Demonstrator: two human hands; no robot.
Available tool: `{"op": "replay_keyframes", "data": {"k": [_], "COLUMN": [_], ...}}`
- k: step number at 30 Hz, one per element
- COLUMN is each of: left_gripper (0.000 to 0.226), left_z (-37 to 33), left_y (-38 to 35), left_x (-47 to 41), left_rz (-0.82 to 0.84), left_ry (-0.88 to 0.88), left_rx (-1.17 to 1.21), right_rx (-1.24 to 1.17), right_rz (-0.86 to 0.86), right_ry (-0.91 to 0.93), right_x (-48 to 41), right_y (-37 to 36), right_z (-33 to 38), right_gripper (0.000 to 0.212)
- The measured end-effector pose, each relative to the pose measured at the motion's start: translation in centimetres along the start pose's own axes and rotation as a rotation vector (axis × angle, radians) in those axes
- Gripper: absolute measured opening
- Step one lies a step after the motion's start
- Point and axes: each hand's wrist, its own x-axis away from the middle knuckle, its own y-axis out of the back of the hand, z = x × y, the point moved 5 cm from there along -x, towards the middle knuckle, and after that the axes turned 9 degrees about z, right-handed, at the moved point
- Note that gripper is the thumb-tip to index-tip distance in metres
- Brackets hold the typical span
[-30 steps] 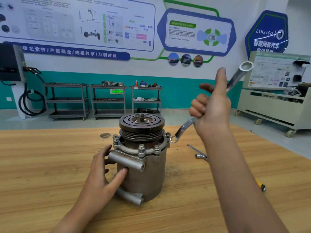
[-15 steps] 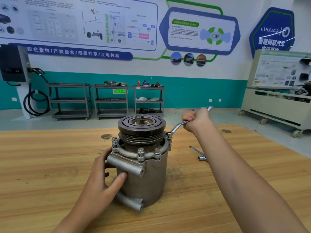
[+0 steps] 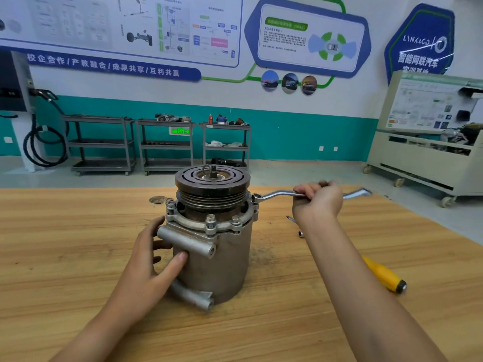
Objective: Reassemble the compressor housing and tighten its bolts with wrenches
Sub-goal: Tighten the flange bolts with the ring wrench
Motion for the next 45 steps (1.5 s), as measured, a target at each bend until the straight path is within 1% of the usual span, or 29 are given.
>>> {"op": "replay_keyframes", "data": {"k": [3,8,11,12,14,15,17,21,22,24,26,30,33,34,37,39,40,42,44,45], "left_gripper": [0.062,0.068,0.068,0.068,0.069,0.069,0.070,0.071,0.071,0.068,0.066,0.062,0.066,0.062,0.060,0.059,0.059,0.062,0.062,0.062], "left_z": [0.0,0.2,0.2,0.1,0.1,0.1,0.2,0.5,0.6,0.7,0.8,0.5,0.6,0.7,1.1,1.2,1.2,1.2,1.5,1.5], "left_y": [0.0,0.2,0.2,0.2,0.2,0.3,0.3,0.4,0.5,0.5,0.6,0.6,0.6,0.6,0.7,0.9,1.0,1.0,1.0,1.0], "left_x": [0.1,0.3,0.3,0.3,0.4,0.4,0.5,0.6,0.5,0.4,0.4,0.3,0.4,0.3,0.3,0.2,0.3,0.2,0.2,0.1], "left_rz": [0.000,-0.009,-0.019,-0.022,-0.028,-0.031,-0.038,-0.048,-0.047,-0.045,-0.040,-0.037,-0.039,-0.032,-0.028,-0.045,-0.053,-0.059,-0.060,-0.056], "left_ry": [-0.005,-0.025,-0.026,-0.028,-0.032,-0.034,-0.035,-0.046,-0.047,-0.049,-0.049,-0.044,-0.032,-0.029,-0.015,-0.012,-0.009,0.000,0.014,0.017], "left_rx": [-0.026,-0.079,-0.073,-0.071,-0.069,-0.070,-0.075,-0.080,-0.080,-0.074,-0.066,-0.041,-0.030,-0.039,-0.053,-0.052,-0.051,-0.042,-0.034,-0.040], "right_rx": [-0.029,0.091,0.181,0.215,0.287,0.328,0.431,0.672,0.798,1.085,1.253,1.349,1.425,1.439,1.403,1.252,1.119,0.782,0.440,0.279], "right_rz": [-0.015,0.066,0.184,0.230,0.330,0.373,0.472,0.743,0.817,0.915,0.947,0.949,0.910,0.892,0.880,0.877,0.828,0.624,0.423,0.378], "right_ry": [0.077,0.300,0.457,0.521,0.639,0.692,0.804,1.030,1.109,1.292,1.358,1.350,1.362,1.356,1.320,1.250,1.143,0.849,0.711,0.655], "right_x": [1.7,4.3,6.3,7.1,8.6,9.2,10.3,12.5,13.0,13.8,13.7,13.7,13.9,13.9,14.0,14.0,13.6,12.2,10.7,9.9], "right_y": [1.0,0.1,-0.2,-0.3,-0.4,-0.4,-0.3,-0.7,-1.0,-1.6,-2.2,-3.4,-4.1,-4.5,-5.5,-5.6,-5.7,-5.6,-5.5,-5.6], "right_z": [0.2,0.8,0.9,0.8,0.4,0.1,-0.6,-2.6,-3.2,-4.3,-4.8,-5.1,-5.9,-6.0,-5.8,-4.9,-4.1,-1.8,1.4,2.9], "right_gripper": [0.027,0.014,0.015,0.014,0.003,0.005,0.015,0.016,0.013,0.028,0.038,0.048,0.053,0.055,0.054,0.041,0.033,0.026,0.033,0.036]}}
